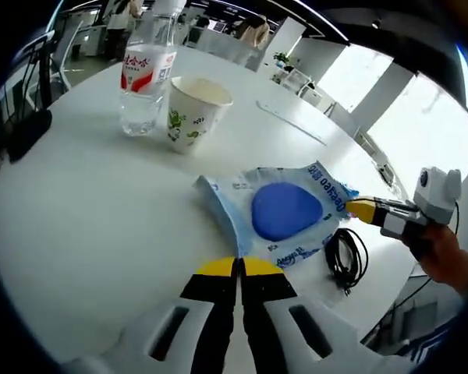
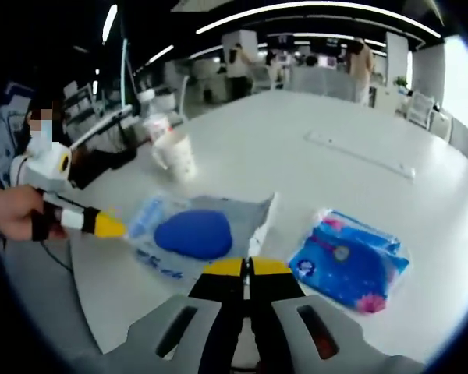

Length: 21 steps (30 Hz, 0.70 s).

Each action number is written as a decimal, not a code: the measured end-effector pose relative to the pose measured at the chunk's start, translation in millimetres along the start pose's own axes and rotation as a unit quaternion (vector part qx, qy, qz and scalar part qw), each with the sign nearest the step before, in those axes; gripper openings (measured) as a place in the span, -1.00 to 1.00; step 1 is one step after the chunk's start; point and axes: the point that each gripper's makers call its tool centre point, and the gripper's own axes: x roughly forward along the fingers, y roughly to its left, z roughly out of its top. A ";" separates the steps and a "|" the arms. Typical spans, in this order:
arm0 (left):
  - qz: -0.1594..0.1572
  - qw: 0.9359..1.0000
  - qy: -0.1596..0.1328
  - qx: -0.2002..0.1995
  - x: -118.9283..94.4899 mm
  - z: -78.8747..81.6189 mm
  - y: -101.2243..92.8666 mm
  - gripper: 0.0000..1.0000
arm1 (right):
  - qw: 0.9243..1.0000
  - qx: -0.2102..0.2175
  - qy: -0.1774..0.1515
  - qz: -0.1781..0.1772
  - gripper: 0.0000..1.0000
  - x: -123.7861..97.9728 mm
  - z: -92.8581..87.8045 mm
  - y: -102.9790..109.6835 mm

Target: Arrange the tabletop items into an orderly group along one side of the table until the central work area is clear of visible clutter.

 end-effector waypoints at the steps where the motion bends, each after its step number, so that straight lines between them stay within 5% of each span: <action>1: 0.000 1.000 -0.003 0.001 -0.5 3.9 -1.1 -1.00 | 1.000 0.003 -0.003 -0.001 -1.00 -2.7 -0.3 -0.4; 12: 0.002 1.000 -0.024 0.011 11.1 36.7 -3.9 -1.00 | 1.000 0.017 -0.012 -0.018 -1.00 -9.9 -15.1 5.5; 21: 0.003 0.999 -0.030 0.016 27.7 58.8 -2.1 -1.00 | 0.999 0.047 -0.017 -0.023 -1.00 1.1 -9.9 -5.7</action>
